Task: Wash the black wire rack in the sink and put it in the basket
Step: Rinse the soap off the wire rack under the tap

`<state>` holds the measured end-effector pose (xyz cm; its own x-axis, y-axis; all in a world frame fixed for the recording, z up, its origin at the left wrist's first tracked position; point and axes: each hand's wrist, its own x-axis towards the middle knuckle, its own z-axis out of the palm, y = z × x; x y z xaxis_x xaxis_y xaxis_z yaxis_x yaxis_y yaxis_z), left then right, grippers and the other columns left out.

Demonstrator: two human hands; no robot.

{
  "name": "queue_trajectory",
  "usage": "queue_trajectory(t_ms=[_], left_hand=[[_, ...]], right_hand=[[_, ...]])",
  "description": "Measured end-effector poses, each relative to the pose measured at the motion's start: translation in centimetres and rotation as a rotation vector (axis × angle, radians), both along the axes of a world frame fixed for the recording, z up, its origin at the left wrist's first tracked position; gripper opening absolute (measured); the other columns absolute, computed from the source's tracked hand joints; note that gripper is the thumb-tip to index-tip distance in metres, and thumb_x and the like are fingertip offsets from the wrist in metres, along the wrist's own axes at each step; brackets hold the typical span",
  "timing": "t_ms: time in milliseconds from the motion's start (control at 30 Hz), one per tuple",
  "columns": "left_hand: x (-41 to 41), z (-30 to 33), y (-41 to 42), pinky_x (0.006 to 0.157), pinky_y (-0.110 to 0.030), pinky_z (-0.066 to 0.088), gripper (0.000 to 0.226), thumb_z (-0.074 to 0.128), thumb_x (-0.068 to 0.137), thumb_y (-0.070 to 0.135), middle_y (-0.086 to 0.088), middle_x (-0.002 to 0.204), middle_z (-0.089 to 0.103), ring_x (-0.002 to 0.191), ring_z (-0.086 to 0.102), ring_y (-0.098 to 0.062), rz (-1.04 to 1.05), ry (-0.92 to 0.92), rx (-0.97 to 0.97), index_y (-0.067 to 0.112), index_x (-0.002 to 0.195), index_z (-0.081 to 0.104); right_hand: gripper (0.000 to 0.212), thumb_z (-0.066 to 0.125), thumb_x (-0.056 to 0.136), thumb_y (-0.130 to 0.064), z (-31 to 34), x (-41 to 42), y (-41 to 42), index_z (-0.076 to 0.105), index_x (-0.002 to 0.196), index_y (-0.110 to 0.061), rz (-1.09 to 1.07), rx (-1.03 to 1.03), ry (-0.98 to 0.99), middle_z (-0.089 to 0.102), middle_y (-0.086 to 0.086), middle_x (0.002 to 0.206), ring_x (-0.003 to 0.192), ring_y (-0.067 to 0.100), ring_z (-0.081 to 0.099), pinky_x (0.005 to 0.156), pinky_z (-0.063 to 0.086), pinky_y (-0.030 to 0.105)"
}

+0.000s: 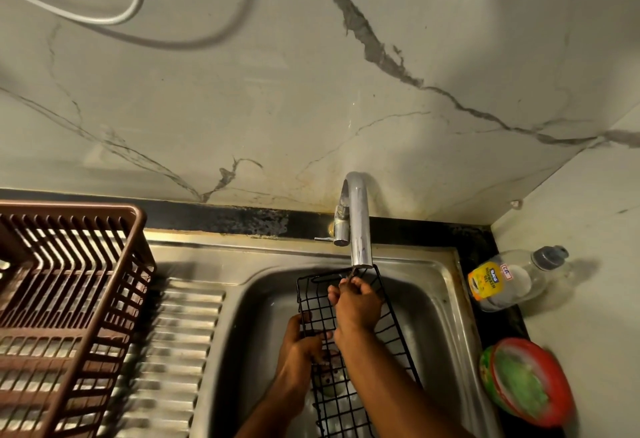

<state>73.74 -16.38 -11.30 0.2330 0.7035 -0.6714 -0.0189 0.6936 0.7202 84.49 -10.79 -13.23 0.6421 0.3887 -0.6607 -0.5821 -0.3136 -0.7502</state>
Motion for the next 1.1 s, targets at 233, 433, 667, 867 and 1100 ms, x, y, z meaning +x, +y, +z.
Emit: queue_trajectory(t_ms=[233,433,667,867,1100], left_hand=[[-0.8,0.0,0.3,0.064,-0.041,0.058,0.075,0.054,0.054,0.016,-0.017,0.108,0.074,0.082,0.075,-0.037,-0.006,-0.028,0.025,0.024,0.129,0.05],[-0.9,0.1,0.4,0.078,-0.055,0.057,0.072,0.052,0.055,0.013,-0.019,0.107,0.075,0.088,0.073,-0.044,-0.048,-0.061,0.074,0.017,0.127,0.055],[-1.0,0.0,2.2,0.078,-0.058,0.056,0.065,0.053,0.055,0.011,-0.02,0.109,0.073,0.099,0.068,-0.044,-0.094,-0.118,0.17,0.023,0.116,0.067],[0.4,-0.2,2.5,0.071,-0.047,0.057,0.074,0.054,0.053,0.006,-0.02,0.117,0.071,0.097,0.07,-0.038,-0.134,-0.128,0.154,0.013,0.127,0.059],[0.2,-1.4,1.2,0.076,-0.05,0.053,0.082,0.055,0.048,0.009,-0.022,0.116,0.071,0.104,0.065,-0.054,-0.122,-0.116,0.081,0.014,0.129,0.056]], right_hand=[[0.014,0.069,0.091,-0.002,1.9,1.7,-0.4,0.069,0.105,0.0,0.105,-0.014,0.142,0.074,0.018,0.094,0.067,0.016,0.069,0.05,0.053,0.018],[0.019,0.051,0.1,-0.007,2.2,2.1,-1.7,0.069,0.103,-0.003,0.14,0.165,0.408,0.074,0.016,0.106,0.099,0.029,0.072,0.087,0.057,0.038],[0.032,0.045,0.104,-0.021,2.4,1.8,-4.4,0.069,0.116,-0.003,0.428,0.037,0.486,0.077,0.014,0.108,0.1,0.027,0.075,0.096,0.055,0.045],[0.034,0.038,0.107,-0.017,1.9,1.8,-2.4,0.065,0.118,-0.001,0.03,0.237,0.491,0.075,0.018,0.11,0.098,0.027,0.073,0.086,0.056,0.039],[0.031,0.039,0.106,-0.014,2.0,3.1,-3.1,0.066,0.11,0.001,0.115,0.118,0.435,0.075,0.022,0.108,0.096,0.032,0.074,0.083,0.058,0.041]])
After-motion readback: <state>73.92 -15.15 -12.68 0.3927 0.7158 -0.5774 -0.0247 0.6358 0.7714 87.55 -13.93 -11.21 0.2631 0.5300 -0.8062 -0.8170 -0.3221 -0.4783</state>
